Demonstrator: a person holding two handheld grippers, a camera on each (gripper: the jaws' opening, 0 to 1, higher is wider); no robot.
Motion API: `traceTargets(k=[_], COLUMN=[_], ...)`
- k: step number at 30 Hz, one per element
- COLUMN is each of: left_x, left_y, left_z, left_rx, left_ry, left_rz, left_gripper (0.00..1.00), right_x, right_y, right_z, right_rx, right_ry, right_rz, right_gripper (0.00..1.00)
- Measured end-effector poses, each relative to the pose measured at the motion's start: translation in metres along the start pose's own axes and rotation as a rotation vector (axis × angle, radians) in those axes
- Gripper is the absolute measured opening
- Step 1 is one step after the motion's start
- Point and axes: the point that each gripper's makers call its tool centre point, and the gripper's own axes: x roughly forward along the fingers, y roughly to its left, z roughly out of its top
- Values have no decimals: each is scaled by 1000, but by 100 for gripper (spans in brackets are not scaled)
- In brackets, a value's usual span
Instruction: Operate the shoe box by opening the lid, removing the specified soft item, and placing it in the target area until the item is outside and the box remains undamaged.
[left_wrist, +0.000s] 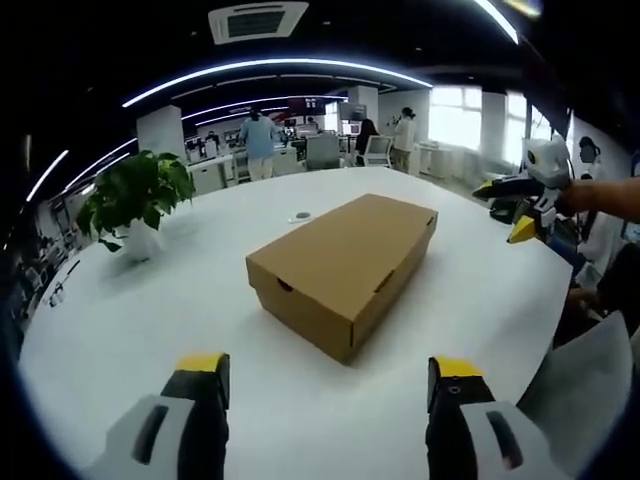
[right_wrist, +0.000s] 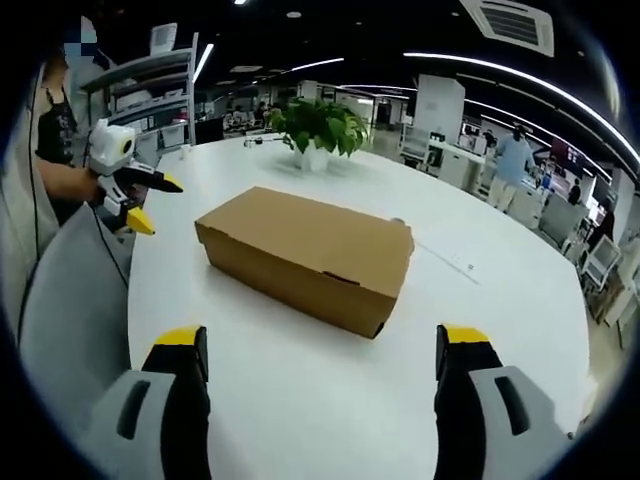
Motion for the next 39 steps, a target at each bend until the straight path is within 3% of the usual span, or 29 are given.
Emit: traceTargets(k=[19, 39], left_x=[24, 55], left_y=[-3, -19], left_z=[3, 13], left_rx=[-20, -25], left_ry=[-6, -7], left_rz=[24, 13], left_gripper=[73, 62], right_x=[31, 62], right_y=[-20, -37], right_z=[-7, -1], right_rx=[-19, -92], right_ry=[34, 55], right_rz=[35, 85], right_gripper=[79, 67])
